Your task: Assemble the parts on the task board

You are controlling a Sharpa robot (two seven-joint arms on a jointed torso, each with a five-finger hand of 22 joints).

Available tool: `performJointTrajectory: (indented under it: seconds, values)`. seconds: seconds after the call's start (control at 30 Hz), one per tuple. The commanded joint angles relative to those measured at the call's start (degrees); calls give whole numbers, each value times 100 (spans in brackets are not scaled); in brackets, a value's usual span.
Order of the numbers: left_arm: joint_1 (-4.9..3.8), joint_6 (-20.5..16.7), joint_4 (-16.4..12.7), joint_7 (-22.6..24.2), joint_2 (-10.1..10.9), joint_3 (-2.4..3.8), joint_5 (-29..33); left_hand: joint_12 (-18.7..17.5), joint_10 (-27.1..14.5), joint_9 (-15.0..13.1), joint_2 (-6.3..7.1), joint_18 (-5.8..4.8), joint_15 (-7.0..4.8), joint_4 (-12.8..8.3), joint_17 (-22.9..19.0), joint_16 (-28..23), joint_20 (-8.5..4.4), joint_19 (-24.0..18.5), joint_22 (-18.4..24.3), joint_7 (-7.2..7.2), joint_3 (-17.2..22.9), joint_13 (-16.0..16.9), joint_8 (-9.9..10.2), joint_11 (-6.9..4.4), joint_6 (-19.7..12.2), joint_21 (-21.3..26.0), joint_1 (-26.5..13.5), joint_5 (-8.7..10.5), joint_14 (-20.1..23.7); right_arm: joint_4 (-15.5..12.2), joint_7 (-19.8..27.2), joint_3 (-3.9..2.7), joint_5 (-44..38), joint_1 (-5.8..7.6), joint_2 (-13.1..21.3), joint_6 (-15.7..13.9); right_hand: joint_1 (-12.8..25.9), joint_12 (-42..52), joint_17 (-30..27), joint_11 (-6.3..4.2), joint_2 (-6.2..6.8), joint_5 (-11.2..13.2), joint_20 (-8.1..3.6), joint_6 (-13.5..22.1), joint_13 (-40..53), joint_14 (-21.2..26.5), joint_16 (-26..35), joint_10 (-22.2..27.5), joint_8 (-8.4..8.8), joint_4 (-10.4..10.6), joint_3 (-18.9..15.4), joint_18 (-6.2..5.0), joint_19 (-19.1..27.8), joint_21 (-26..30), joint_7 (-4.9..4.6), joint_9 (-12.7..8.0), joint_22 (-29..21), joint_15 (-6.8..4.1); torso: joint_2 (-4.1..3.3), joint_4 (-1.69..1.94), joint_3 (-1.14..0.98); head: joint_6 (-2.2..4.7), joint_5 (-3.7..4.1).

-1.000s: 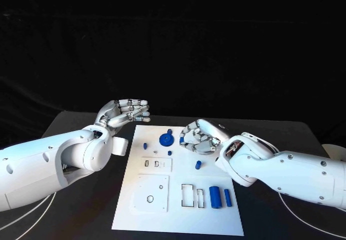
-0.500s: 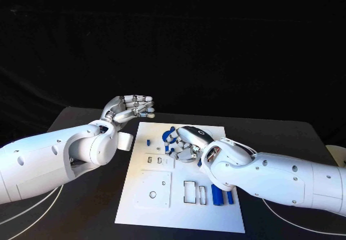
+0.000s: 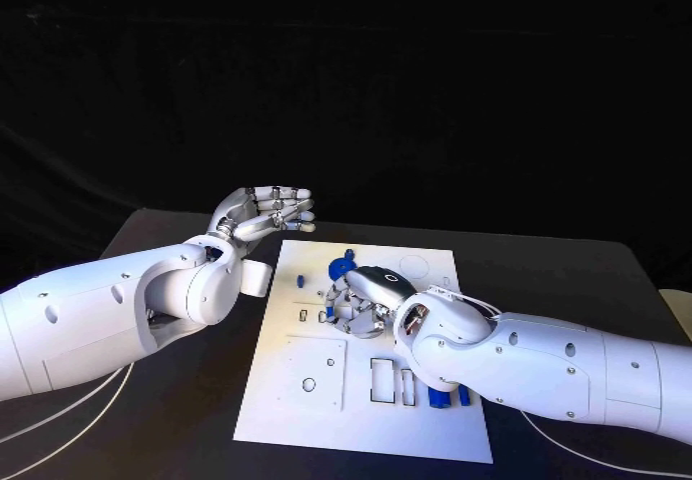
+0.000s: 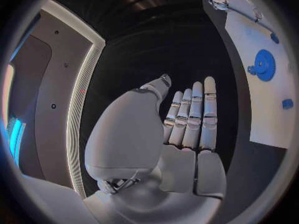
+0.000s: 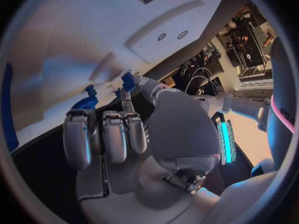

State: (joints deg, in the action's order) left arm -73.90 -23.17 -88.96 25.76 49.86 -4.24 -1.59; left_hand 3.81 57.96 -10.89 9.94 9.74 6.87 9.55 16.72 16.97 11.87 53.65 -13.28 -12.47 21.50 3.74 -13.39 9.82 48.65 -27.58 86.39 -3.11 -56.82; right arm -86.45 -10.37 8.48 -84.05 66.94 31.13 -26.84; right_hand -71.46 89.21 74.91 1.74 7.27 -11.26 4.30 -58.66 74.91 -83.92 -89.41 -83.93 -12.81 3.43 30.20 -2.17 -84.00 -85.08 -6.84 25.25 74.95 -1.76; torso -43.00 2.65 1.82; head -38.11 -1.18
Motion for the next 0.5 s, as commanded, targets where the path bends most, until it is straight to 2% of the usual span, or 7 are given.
performJointTrajectory:
  seconds: [0.03,0.5]
  values:
    - [-3,100,-12,29,-13,4,27,8,16,-1,-9,36,9,-26,5,-34,-7,-27,-9,15,17,3,12,-3,44,-26,-44,19,21,35,-109,4,-248,-20,-21,214,36,-23,1359,-20,-2,11,-22,-50,1413,-577,-26,-536,-66,33,-12,67,-236,-2,80,146,1053,-42,-3,-3,-7,-15,-11]
    - [-4,108,-12,23,-8,4,27,8,16,-1,-9,36,9,-26,5,-34,-7,-27,-9,15,17,3,12,-3,44,-26,-44,19,21,171,-131,19,-339,-57,-65,222,67,-55,1312,-16,28,9,-21,-27,1383,-567,-15,-514,-59,37,-25,54,-205,40,74,149,1015,-39,-2,-9,-9,-23,-21]
